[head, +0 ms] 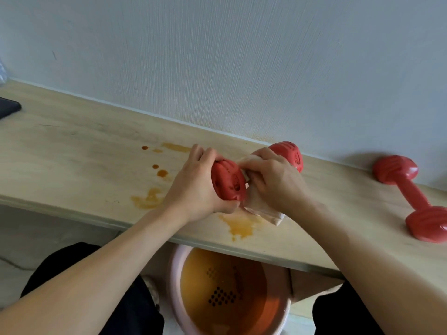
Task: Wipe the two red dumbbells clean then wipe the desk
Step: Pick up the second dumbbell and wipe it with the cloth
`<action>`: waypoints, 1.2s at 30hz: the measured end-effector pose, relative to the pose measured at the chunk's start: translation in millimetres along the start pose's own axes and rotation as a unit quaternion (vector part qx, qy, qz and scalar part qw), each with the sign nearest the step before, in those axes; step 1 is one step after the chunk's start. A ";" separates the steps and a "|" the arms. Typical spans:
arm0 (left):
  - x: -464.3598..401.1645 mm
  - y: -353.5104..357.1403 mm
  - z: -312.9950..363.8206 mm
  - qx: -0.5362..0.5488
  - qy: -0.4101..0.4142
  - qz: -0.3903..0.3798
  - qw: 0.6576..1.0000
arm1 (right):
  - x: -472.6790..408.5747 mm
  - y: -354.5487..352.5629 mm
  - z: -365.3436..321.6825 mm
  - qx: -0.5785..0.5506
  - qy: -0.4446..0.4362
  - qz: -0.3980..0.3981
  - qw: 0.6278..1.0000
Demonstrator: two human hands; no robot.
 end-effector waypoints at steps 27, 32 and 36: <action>-9.1 4.3 -18.4 0.060 -0.073 0.000 0.996 | -20.5 0.0 2.9 -0.013 0.018 -0.056 0.998; -7.9 5.9 -20.6 0.071 -0.081 -0.011 0.994 | -26.2 -5.4 18.8 -0.017 0.045 -0.044 0.998; -8.5 10.1 -23.9 0.079 -0.088 -0.022 0.993 | -38.4 -17.8 39.1 0.042 0.083 -0.021 0.995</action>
Point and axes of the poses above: each hand's wrist, its own x-axis away from the middle knuckle, its own y-axis out of the palm, z = x × y, the point moved 10 cm from there along -x, towards the middle knuckle, and after that the axes turned 12 degrees about -x, right-handed, at the moved point
